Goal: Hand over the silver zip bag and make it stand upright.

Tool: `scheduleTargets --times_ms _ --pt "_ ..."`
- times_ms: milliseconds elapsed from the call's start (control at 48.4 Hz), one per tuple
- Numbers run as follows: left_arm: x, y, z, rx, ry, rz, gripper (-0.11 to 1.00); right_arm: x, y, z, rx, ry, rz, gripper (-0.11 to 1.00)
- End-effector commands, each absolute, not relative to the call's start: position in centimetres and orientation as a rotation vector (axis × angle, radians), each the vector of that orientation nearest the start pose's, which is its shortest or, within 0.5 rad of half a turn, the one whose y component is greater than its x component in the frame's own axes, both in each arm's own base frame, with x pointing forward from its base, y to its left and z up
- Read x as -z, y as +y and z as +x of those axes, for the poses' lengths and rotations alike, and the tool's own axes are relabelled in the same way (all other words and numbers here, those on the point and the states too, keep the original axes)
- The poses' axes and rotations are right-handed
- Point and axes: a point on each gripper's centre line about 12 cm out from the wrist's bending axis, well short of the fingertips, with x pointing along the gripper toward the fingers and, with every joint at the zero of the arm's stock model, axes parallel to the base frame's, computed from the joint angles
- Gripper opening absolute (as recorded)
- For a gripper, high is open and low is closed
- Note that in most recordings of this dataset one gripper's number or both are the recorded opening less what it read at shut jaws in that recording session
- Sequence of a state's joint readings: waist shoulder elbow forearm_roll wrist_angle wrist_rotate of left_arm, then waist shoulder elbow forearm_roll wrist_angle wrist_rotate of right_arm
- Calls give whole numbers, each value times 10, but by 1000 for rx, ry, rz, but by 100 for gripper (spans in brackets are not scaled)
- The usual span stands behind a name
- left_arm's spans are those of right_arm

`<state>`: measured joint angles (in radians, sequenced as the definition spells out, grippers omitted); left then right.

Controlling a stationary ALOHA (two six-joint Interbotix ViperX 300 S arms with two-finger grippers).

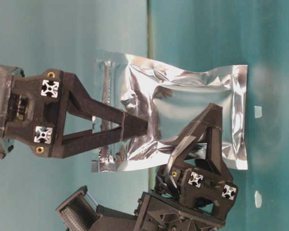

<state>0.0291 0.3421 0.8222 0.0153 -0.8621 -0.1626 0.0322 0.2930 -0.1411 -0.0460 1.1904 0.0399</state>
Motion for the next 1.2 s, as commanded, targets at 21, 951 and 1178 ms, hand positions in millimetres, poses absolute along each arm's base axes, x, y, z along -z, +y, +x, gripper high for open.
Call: scheduleTargets --times_ms 21,951,1178 --pt "-81 9 389 -35 301 -154 30 -267 4 462 52 1253 1 90" --pt "-82 7 389 -31 303 -158 30 -300 -3 364 96 857 126 90" --pt "-82 6 388 -30 312 -157 30 -298 -3 360 98 863 126 90"
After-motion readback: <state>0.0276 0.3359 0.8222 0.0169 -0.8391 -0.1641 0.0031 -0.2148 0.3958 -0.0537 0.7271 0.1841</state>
